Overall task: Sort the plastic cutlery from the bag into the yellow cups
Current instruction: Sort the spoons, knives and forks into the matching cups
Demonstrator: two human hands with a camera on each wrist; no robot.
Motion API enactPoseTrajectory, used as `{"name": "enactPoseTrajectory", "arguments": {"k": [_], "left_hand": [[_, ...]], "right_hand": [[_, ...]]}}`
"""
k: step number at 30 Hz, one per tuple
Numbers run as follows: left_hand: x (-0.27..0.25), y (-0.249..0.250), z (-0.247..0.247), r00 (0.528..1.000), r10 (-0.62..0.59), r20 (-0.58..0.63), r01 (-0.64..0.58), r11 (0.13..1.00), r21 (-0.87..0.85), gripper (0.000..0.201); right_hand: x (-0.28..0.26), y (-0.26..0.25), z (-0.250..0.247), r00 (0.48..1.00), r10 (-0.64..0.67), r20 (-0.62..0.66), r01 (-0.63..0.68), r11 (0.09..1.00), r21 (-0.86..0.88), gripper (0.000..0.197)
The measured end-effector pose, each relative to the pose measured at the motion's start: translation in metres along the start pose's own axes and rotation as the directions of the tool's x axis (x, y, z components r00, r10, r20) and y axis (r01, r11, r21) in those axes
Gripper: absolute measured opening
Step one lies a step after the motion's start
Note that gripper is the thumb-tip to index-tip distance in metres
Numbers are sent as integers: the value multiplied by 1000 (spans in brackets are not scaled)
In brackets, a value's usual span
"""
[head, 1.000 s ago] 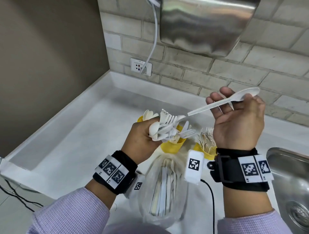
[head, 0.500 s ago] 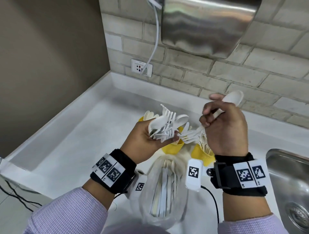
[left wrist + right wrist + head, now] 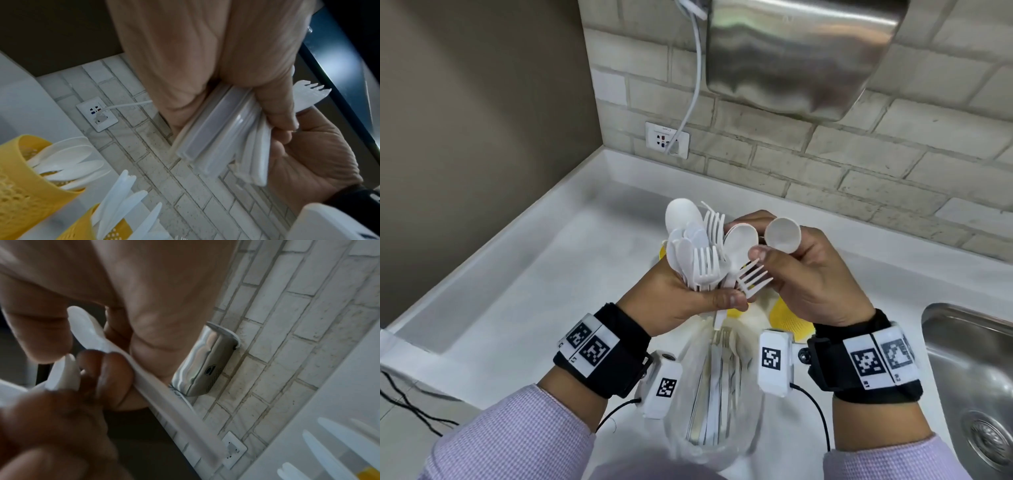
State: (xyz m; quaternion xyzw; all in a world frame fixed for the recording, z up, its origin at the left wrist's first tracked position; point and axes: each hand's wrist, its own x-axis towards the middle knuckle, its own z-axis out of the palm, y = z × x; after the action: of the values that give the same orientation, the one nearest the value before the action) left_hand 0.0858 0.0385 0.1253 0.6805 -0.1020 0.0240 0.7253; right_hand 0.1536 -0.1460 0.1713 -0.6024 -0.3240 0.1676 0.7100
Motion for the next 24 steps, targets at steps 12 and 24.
{"name": "enactPoseTrajectory", "arguments": {"k": [12, 24], "left_hand": [[6, 1, 8, 998, 3, -67, -5, 1000, -20, 26], [7, -4, 7, 996, 29, -84, -26, 999, 34, 23]], "right_hand": [[3, 12, 10, 929, -206, -308, 106, 944, -312, 14], [6, 10, 14, 912, -136, -388, 24, 959, -282, 16]]}}
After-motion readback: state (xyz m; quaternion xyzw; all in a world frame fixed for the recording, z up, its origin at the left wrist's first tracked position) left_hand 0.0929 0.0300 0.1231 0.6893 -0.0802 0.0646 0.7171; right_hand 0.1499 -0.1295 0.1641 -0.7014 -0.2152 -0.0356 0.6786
